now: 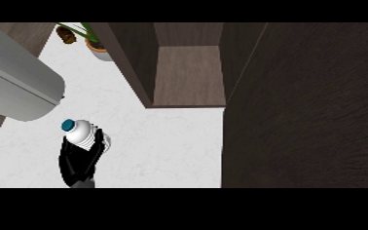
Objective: Pick up the bottled water, place it into the cabinet and close the cabinet
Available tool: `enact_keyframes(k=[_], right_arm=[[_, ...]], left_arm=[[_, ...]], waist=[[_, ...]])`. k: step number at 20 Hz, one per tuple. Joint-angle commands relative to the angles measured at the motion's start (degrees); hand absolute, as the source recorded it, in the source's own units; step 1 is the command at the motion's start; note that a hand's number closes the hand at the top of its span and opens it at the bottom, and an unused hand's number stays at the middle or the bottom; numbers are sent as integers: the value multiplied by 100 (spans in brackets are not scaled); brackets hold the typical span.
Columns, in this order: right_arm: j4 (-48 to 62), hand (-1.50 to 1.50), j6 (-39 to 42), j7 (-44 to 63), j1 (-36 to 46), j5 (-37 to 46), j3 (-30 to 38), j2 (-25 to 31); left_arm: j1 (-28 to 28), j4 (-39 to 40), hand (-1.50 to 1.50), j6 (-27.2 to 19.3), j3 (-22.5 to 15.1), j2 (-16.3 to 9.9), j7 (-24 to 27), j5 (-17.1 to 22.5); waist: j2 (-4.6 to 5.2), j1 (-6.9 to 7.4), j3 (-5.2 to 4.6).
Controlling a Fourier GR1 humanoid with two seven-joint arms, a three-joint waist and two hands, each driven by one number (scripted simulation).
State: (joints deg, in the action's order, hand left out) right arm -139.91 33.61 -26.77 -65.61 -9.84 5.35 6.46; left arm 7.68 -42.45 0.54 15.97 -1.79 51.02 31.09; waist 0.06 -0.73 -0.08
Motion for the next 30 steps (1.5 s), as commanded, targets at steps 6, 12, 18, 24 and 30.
enact_keyframes(k=[6,12,18,24,30], right_arm=[[-893,-150,146,158,-432,-515,95,-77],[-771,-150,132,97,-273,-375,-67,-13],[-736,-150,9,175,-173,-533,66,-11],[-813,-150,114,72,-383,-648,201,-7],[-519,-150,-120,231,124,-277,-99,-140]], left_arm=[[368,152,150,-331,124,-36,624,-122],[641,78,150,600,-868,-10,-147,-587],[413,-654,150,1100,-1381,16,-695,-683],[464,-1806,150,510,-1762,85,-1332,-866],[133,-3387,150,-554,-3075,178,-2043,-813]], waist=[[-7,-37,0],[-7,-98,-4],[-29,53,8],[-38,12,9],[-36,57,10]])
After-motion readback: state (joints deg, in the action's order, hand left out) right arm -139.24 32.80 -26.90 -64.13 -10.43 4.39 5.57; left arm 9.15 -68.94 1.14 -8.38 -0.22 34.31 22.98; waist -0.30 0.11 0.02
